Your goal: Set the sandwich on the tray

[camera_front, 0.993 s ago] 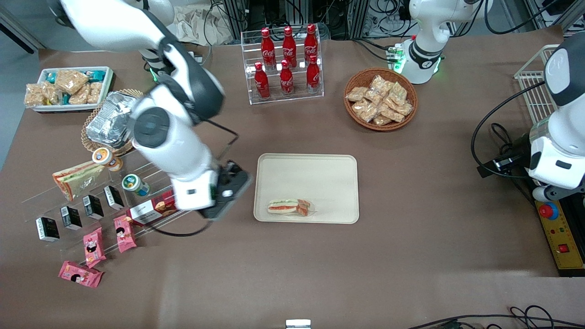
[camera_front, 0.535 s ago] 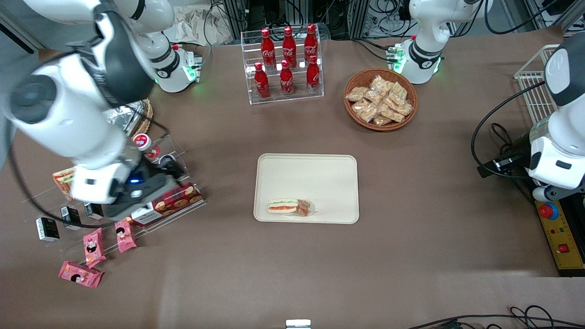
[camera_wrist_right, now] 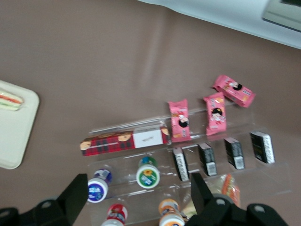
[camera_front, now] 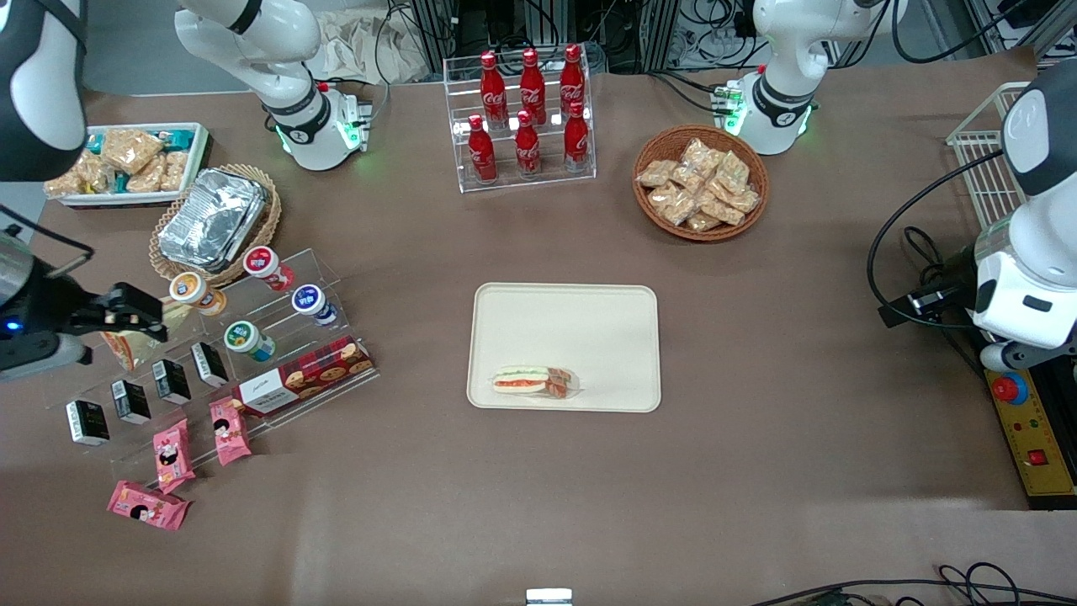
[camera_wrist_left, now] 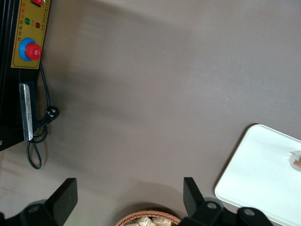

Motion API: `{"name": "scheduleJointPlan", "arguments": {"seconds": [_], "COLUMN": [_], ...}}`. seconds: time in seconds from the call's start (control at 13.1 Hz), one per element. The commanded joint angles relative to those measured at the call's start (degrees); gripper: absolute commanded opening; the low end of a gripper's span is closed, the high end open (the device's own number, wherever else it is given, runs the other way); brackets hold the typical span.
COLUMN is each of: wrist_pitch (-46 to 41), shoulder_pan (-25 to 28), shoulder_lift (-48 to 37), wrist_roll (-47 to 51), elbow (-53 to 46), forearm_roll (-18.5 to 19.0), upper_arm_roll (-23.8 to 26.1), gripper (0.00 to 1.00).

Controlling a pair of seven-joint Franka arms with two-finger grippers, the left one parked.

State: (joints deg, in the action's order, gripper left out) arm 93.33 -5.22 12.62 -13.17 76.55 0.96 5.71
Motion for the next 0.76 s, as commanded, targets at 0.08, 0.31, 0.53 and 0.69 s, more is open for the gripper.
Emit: {"name": "scheduleJointPlan", "arguments": {"seconds": [0.08, 0.31, 0.53, 0.69], "wrist_pitch": [-0.60, -2.78, -3.42, -3.50], "shoulder_pan": [-0.15, -0.58, -1.72, -1.82], "shoulder_lift": [-1.63, -1.46, -1.37, -1.37], "wrist_roll": [0.25, 0.25, -2.80, -3.79], "elbow": [1.32, 1.32, 1.32, 1.41], "forearm_roll": [-1.57, -1.84, -3.32, -3.42], "upper_arm_roll": [-3.68, -4.92, -5.79, -5.97], "gripper": [0.97, 0.97, 0.97, 0.97]}}
